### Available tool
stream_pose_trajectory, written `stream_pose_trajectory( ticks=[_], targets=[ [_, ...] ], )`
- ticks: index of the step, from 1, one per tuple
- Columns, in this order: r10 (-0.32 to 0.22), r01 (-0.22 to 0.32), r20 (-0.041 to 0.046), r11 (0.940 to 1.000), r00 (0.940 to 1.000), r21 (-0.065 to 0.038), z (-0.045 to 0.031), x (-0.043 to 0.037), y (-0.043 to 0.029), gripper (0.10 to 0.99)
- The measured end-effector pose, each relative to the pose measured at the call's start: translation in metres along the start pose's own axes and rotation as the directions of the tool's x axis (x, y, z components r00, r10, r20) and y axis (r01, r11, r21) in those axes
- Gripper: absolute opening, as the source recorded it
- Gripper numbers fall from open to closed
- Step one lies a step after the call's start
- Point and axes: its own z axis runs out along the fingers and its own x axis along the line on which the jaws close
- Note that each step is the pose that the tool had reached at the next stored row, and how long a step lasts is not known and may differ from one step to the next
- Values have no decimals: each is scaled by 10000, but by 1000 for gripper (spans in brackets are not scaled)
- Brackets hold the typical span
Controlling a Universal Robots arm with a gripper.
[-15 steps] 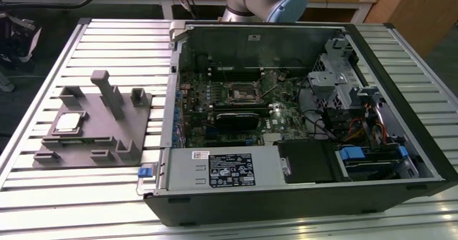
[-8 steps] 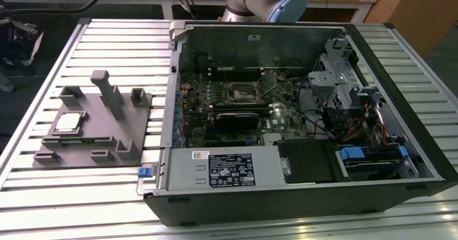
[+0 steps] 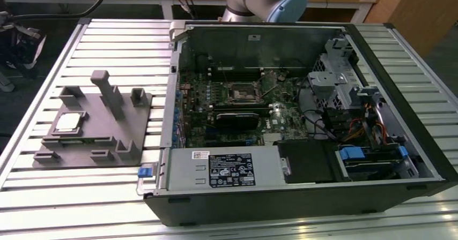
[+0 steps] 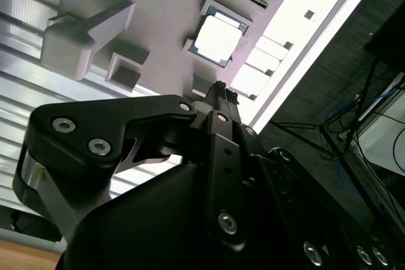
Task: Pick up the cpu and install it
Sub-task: 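Pick up the cpu and move it towards the insertion slot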
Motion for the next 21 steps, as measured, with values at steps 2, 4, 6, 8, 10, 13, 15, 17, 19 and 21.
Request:
stream_pose_trajectory(
  ticks=[2, 4, 6, 8, 10, 13, 15, 17, 19, 21],
  targets=[
    [0, 0, -6, 10000, 10000, 0, 17, 0, -1, 106],
    [1, -1, -27, 10000, 10000, 4, 28, -1, -1, 106],
    [3, -3, -34, 10000, 10000, 5, 43, 0, -3, 106],
    [3, -3, -45, 10000, 10000, 7, 62, -1, -5, 106],
    [3, -3, -50, 10000, 10000, 7, 89, -1, -7, 106],
    [3, -3, -67, 10000, 10000, 8, 139, -1, -10, 106],
    [2, -2, -98, 10000, 10000, 10, 175, -2, -17, 114],
    [3, -3, -185, 10000, 9998, 18, 205, -2, -22, 169],
    [-5, 5, -256, 10000, 9997, 22, 236, -2, -29, 290],
    [-41, 42, -322, 10000, 9995, 27, 266, -3, -39, 349]
  ],
)
